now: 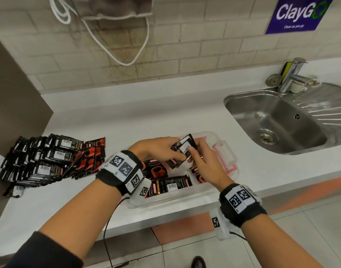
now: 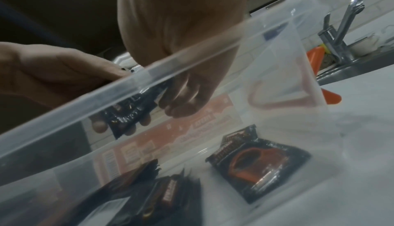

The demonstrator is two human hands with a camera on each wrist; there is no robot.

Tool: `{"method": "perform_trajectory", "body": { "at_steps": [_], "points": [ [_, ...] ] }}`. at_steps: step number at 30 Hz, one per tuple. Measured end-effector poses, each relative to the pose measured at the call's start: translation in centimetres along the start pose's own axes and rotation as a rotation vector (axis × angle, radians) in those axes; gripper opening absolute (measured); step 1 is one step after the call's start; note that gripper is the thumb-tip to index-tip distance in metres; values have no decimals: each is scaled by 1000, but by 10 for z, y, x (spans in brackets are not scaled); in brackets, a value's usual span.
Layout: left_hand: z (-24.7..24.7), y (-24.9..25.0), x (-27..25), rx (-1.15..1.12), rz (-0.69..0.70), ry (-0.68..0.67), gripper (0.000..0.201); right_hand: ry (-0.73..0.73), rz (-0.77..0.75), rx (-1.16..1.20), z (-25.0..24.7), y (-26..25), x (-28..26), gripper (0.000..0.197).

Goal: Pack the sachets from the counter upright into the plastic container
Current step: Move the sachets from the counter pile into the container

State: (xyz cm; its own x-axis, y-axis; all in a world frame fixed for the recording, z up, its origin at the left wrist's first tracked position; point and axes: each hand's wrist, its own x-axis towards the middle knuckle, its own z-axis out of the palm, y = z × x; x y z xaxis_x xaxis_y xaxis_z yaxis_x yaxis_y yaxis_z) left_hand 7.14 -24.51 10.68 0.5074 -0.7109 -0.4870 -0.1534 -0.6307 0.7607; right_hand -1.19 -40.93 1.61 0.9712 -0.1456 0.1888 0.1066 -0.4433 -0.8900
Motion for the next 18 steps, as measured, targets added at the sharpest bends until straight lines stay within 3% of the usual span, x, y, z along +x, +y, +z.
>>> {"method": "perform_trajectory", "body": {
  "at_steps": [5, 12, 15, 18],
  "points": [
    [-22, -12, -11, -28, -91, 38, 34, -10, 51, 73, -2, -6, -1, 16],
    [-34, -11, -13, 13, -41, 310, 23, -95, -21, 31, 0, -9, -1, 14],
    [-24, -6, -9, 87, -12, 258, 6, -120, -14, 1, 1, -9, 0, 11],
    [-15, 0, -6, -14, -22, 167, 24, -102, 28, -46, 1, -9, 0, 8]
  ]
}}
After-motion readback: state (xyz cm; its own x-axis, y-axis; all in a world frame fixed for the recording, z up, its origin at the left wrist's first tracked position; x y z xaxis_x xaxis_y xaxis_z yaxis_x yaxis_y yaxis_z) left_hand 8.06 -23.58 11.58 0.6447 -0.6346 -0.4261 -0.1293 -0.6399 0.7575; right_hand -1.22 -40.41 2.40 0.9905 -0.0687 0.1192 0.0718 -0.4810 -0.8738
